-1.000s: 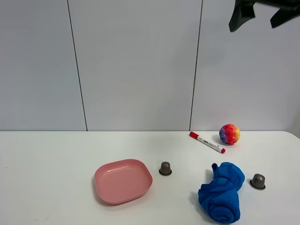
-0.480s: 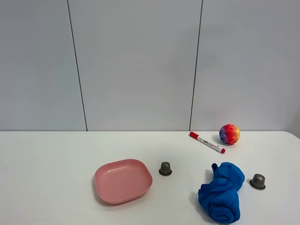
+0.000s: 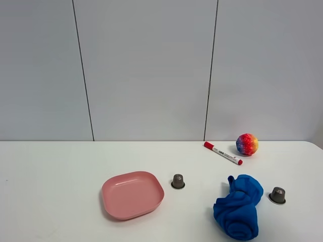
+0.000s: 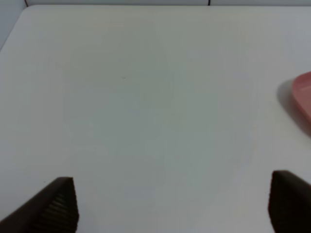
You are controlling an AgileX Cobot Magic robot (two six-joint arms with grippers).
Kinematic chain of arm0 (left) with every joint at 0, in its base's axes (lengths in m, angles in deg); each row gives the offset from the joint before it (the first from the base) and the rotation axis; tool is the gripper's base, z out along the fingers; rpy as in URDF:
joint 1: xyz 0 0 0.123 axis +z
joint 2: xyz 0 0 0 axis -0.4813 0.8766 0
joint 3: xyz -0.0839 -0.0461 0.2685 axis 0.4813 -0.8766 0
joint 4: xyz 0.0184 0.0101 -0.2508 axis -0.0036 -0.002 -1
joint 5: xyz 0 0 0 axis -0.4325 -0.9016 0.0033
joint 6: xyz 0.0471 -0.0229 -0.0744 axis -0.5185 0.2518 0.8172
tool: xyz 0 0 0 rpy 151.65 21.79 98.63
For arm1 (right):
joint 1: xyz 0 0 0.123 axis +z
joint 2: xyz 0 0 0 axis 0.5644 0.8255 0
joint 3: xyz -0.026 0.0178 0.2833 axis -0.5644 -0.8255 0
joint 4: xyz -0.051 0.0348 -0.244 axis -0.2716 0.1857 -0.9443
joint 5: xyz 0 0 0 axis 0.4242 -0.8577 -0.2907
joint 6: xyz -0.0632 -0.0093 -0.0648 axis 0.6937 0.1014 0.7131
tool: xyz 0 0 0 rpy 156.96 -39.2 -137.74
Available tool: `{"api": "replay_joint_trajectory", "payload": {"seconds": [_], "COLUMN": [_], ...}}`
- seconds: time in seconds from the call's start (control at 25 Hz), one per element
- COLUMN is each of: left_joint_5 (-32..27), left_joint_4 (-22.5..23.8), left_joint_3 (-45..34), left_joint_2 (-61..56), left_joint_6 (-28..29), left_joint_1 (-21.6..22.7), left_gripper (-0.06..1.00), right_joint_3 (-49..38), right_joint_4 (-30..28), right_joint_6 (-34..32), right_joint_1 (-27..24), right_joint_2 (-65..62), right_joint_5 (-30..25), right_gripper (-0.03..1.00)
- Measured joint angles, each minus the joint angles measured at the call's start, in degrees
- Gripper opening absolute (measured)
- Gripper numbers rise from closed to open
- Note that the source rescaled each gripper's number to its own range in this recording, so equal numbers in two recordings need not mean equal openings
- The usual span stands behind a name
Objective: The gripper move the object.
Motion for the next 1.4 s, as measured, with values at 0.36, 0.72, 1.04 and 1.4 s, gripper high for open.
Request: {"api": "replay_joint_trajectory", "payload": {"seconds": [0.36, 0.72, 1.04, 1.4], "left_joint_5": [0.0, 0.0, 0.0, 0.0], "left_joint_4": [0.0, 0.0, 0.0, 0.0], "left_joint_3": [0.0, 0.0, 0.0, 0.0], "left_joint_2": [0.0, 0.0, 0.0, 0.0], "left_joint_6": [0.0, 0.0, 0.0, 0.0], "left_joint_1": [0.0, 0.0, 0.0, 0.0], "left_gripper": [1.0, 1.0, 1.0, 1.0], "right_joint_3": [-10.9, -15.3, -15.5, -15.5], "right_joint_4": [2.8, 6.7, 6.6, 8.7], "right_joint_6": [0.4, 2.2, 2.2, 6.6], "right_joint_1": [-13.6, -17.9, -17.9, -22.0], "right_joint_2": [-13.3, -27.1, -30.0, -30.0], "right_joint_5": [-6.8, -7.2, -7.2, -7.2], "right_gripper": [0.72, 0.72, 0.71, 0.71]}}
